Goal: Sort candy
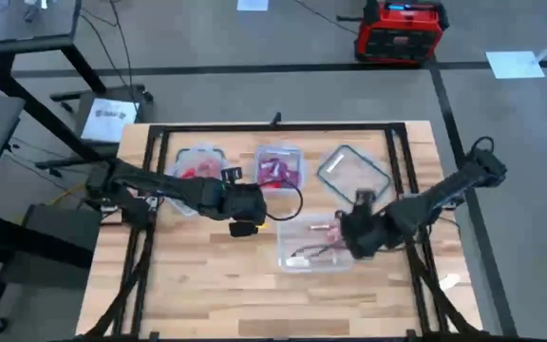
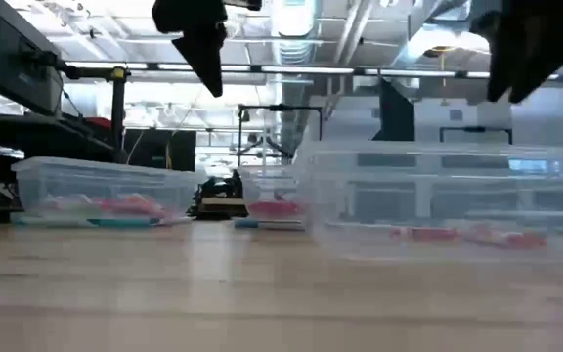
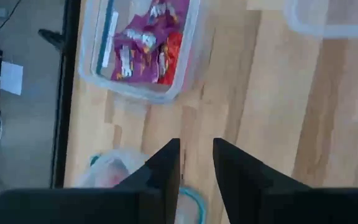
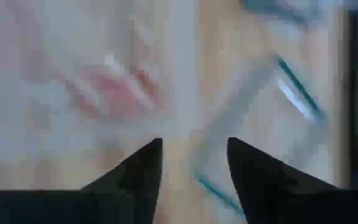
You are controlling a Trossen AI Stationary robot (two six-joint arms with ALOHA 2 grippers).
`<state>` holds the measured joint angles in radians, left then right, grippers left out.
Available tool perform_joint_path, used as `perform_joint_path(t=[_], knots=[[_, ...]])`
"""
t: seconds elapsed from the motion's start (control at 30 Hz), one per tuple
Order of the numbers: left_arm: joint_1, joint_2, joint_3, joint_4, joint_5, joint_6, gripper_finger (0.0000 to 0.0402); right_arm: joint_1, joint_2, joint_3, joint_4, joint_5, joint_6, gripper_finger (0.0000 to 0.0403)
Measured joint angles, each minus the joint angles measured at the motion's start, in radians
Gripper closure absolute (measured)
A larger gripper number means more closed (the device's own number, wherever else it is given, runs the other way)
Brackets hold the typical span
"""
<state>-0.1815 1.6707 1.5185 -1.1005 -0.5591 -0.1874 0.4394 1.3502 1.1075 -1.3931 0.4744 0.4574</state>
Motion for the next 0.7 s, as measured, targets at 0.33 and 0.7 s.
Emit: perform_joint_path(t=[0.33,0.7], knots=[[-0.048,-0.016,-0.024,-0.071,-0.006,-0.001,0.032,-0.257,-0.005,-0.263,0.078,-0.142,-0.358,0.0235],[-0.053,-0.279,-0.318,0.046,-0.01,-0.072,0.032,-0.422,0.026,-0.308,0.184,-0.174,-0.427,0.0237]])
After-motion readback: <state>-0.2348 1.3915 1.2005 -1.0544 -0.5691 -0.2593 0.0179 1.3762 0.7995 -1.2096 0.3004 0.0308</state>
